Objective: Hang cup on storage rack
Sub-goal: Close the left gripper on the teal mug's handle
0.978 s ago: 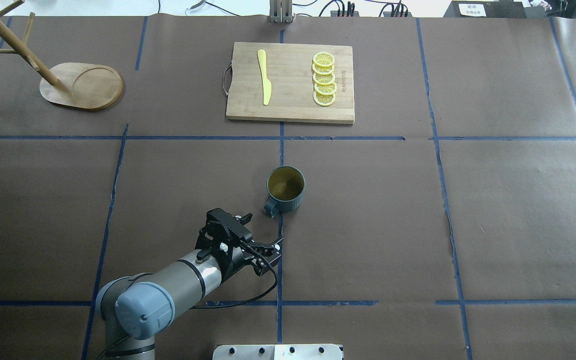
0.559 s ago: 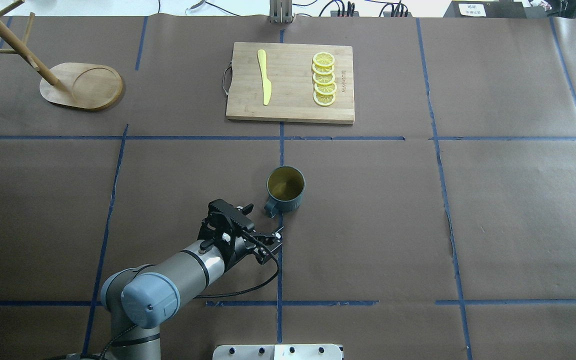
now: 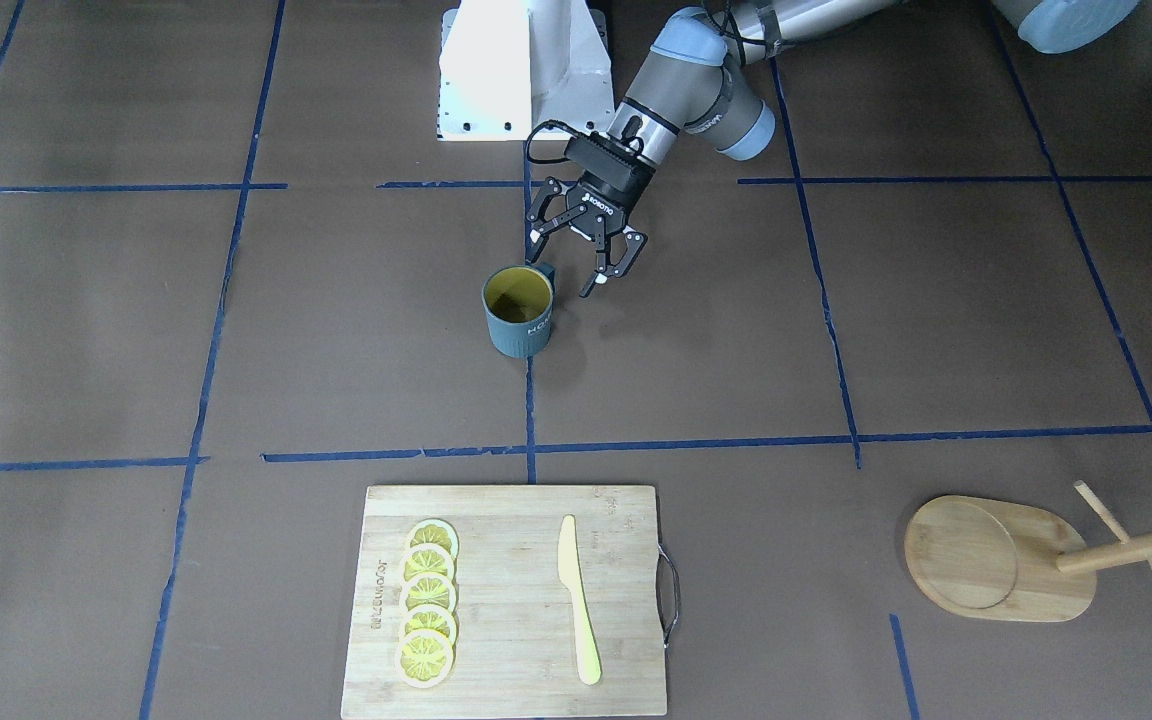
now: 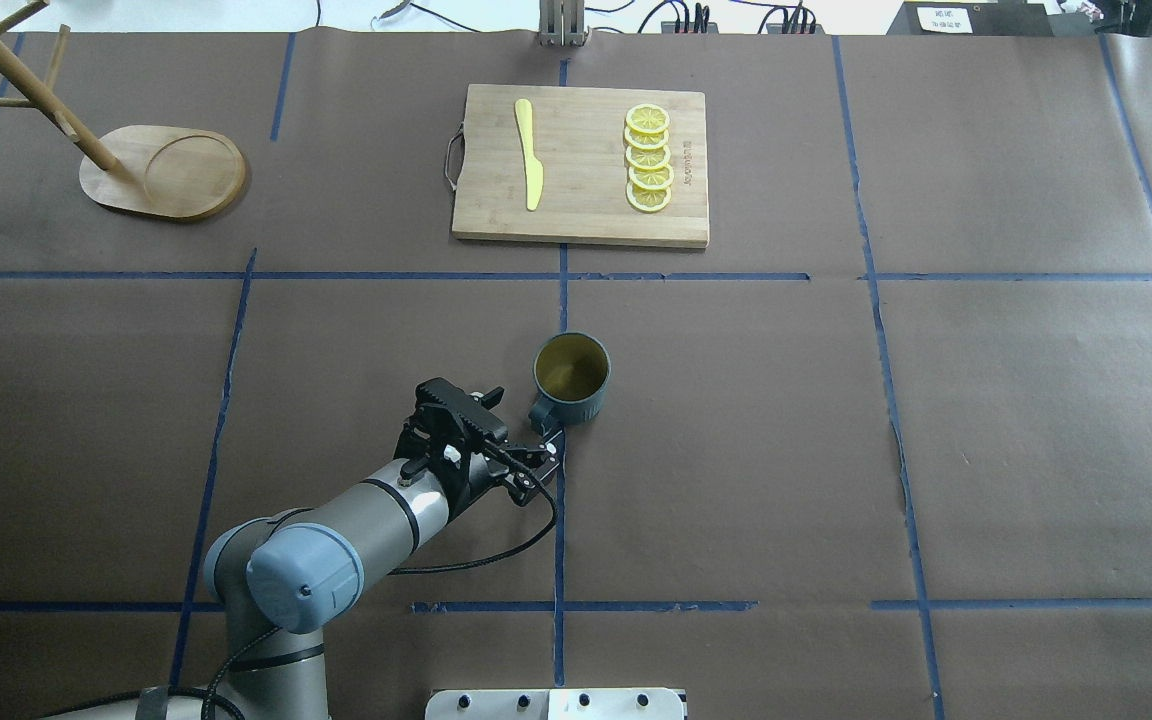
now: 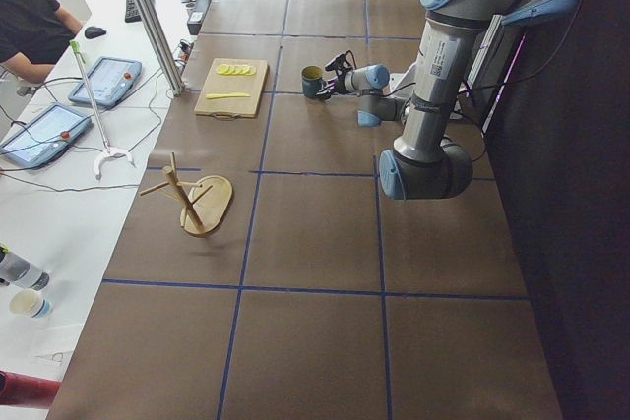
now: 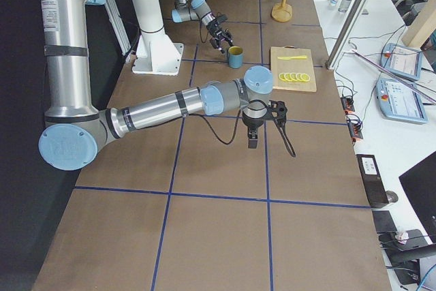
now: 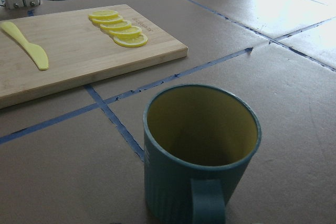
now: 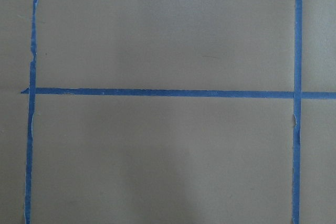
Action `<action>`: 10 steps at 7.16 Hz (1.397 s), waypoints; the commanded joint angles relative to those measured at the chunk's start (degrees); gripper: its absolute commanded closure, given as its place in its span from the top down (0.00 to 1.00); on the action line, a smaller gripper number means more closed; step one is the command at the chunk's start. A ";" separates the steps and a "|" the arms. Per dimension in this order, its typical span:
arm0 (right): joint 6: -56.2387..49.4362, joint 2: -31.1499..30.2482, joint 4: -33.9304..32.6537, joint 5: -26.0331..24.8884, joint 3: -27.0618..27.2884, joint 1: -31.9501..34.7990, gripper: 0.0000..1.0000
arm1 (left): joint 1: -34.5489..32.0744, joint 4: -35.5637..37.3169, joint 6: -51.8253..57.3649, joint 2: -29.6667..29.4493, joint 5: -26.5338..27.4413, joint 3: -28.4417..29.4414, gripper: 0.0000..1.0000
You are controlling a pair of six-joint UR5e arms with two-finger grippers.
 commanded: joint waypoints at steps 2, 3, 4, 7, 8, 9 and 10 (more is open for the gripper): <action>0.09 0.04 0.00 0.00 -0.02 0.00 1.00 | -0.05 -0.03 0.11 -0.50 -0.27 1.37 0.76; 0.09 0.12 0.00 0.00 -0.02 0.00 1.00 | -0.14 0.06 0.12 -0.50 -0.45 1.46 0.68; 0.09 0.12 0.00 0.00 -0.02 0.00 1.00 | -0.05 -0.03 0.03 -0.59 -0.62 1.46 0.59; 0.18 0.21 0.00 0.00 -0.19 0.00 1.00 | 0.12 0.06 -0.06 -1.46 -0.80 1.46 0.41; 0.35 0.39 0.00 0.00 -0.11 -0.09 1.00 | 0.21 0.06 -0.06 -1.38 -0.80 1.98 0.26; 0.53 0.47 0.00 0.00 -0.11 0.00 1.00 | 0.30 0.14 -0.06 -1.38 -0.71 1.99 0.07; 0.70 0.48 0.00 0.00 -0.11 -0.09 1.00 | 0.30 0.06 -0.06 -1.29 -0.71 1.55 0.00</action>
